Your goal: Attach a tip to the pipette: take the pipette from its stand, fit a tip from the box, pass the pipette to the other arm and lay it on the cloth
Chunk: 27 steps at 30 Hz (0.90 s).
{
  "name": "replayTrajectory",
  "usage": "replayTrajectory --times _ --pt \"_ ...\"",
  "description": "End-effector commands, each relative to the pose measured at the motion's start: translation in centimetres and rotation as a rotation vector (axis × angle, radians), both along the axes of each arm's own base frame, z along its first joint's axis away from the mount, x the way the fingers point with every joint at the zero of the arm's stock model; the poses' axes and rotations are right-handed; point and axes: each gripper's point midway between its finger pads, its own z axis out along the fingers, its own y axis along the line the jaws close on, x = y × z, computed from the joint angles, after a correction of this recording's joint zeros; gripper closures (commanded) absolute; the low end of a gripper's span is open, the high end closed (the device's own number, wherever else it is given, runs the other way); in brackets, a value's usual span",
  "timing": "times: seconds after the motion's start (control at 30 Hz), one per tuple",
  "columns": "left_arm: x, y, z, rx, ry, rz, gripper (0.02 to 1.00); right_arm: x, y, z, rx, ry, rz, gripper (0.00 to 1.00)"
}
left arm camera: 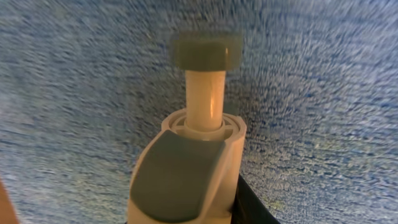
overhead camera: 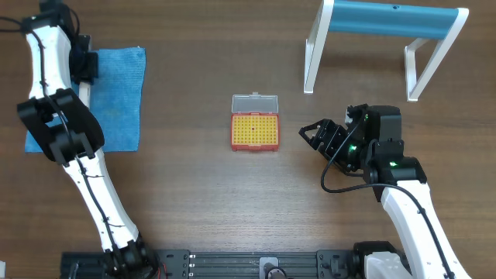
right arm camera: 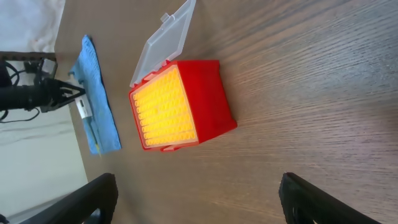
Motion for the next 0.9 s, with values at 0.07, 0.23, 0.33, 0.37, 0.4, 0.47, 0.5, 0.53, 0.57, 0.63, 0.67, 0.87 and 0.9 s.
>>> replayTrajectory --times 0.07,0.23,0.33,0.37,0.4,0.47,0.5,0.53,0.57,0.63,0.67,0.87,0.9 --pt "-0.3 -0.2 -1.1 -0.018 0.017 0.003 0.991 0.2 -0.1 0.0 -0.008 -0.001 -0.012 0.156" --pt "-1.4 -0.8 -1.0 -0.036 0.063 0.002 0.172 0.2 -0.1 0.0 -0.006 0.001 -0.015 0.154" --pt "-2.9 -1.5 1.3 -0.049 0.122 0.009 0.172 0.3 -0.1 0.1 -0.004 0.0 -0.017 0.154" --pt "-3.0 -1.6 3.4 -0.047 0.107 0.045 0.167 0.4 -0.1 0.2 -0.004 -0.009 -0.018 0.152" --pt "-2.8 -1.7 5.0 -0.047 0.078 0.065 0.169 0.6 -0.1 0.3 -0.004 -0.017 -0.018 0.152" --pt "-2.3 -2.2 8.2 -0.058 0.013 0.072 0.167 0.8 -0.2 0.4 -0.008 -0.032 -0.021 0.154" --pt "-2.0 -2.7 10.6 -0.069 -0.039 0.068 0.167 1.1 -0.8 0.1 -0.042 -0.032 -0.046 0.152" --pt "-1.8 -3.2 12.4 -0.078 -0.082 0.064 0.169 1.2 -1.5 -0.4 -0.088 -0.03 -0.072 0.15" --pt "-1.3 -3.6 15.0 -0.076 -0.161 0.102 0.169 1.6 -2.6 -0.8 -0.144 -0.031 -0.114 0.152" --pt "-0.7 -5.6 18.2 -0.113 -0.258 0.085 0.167 2.3 -4.6 -1.2 -0.232 -0.054 -0.172 0.152" --pt "-0.7 -6.8 20.1 -0.121 -0.3 0.086 0.169 2.5 -5.1 -0.9 -0.27 -0.099 -0.138 0.152" --pt "-4.7 -16.2 32.9 -0.112 -0.553 -0.1 0.167 2.0 -6.4 8.1 -0.555 -0.613 0.026 0.152" --pt "-6.8 -17.3 34.4 -0.116 -0.568 -0.115 0.167 0.8 -6.5 10.6 -0.618 -0.735 0.052 0.152"
